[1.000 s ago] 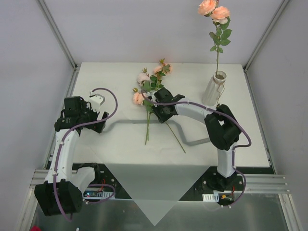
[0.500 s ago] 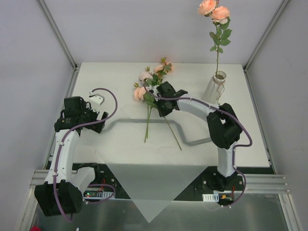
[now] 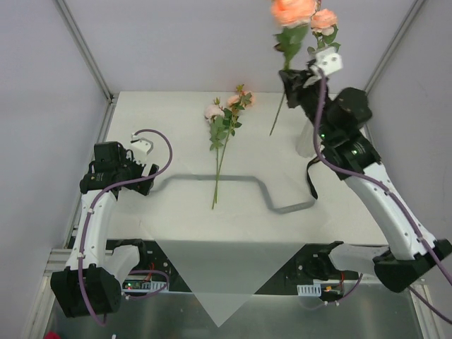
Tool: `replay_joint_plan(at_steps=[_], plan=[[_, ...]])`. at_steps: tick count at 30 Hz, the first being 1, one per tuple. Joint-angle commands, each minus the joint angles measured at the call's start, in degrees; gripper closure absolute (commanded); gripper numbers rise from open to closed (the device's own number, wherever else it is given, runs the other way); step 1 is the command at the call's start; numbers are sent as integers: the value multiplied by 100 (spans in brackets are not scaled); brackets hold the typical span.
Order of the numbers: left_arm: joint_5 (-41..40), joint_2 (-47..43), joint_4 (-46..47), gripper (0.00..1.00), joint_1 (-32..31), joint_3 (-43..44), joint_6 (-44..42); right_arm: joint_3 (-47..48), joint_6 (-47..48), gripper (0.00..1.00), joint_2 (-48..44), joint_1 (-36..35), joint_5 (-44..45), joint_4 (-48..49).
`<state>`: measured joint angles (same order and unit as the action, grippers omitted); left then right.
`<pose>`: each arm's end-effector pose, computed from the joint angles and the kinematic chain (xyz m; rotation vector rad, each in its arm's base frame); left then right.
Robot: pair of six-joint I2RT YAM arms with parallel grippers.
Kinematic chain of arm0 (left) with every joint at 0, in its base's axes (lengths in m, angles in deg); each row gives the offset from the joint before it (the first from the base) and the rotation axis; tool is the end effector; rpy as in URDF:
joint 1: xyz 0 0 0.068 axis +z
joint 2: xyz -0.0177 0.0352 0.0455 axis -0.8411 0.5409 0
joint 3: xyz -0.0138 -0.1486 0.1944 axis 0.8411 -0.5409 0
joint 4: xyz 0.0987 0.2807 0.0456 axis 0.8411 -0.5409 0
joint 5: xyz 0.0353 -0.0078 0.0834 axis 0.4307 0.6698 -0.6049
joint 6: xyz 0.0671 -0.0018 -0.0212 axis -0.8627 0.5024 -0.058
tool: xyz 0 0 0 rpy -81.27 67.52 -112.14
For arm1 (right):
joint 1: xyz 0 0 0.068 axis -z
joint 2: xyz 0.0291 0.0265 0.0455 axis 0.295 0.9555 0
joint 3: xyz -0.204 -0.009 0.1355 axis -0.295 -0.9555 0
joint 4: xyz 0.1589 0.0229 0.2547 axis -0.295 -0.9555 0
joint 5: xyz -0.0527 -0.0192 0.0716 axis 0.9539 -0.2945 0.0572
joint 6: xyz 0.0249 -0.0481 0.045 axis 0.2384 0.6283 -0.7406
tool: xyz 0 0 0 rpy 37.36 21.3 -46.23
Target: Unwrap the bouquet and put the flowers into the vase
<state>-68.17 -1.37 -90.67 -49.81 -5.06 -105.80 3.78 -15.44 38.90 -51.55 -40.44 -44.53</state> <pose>0.2711 0.0179 0.2460 0.6102 2.1713 0.0017 0.2886 0.1955 0.4956 -0.6104 1.1870 0.1612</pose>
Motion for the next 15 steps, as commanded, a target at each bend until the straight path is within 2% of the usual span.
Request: replay_joint_plan(at_steps=[1, 7, 10, 15], plan=[[46, -32, -57, 1, -32, 61, 9, -478, 647, 99, -333, 563, 1157, 1989], [37, 4, -57, 1, -41, 114, 0, -452, 1051, 99, -342, 1267, 2001, 3086], [11, 12, -57, 1, -32, 132, -26, -381, 1236, 99, -158, 1531, 2554, 3334], [19, 39, -57, 1, -41, 158, -44, -696, 1018, 99, -87, 1918, 2856, 3440]])
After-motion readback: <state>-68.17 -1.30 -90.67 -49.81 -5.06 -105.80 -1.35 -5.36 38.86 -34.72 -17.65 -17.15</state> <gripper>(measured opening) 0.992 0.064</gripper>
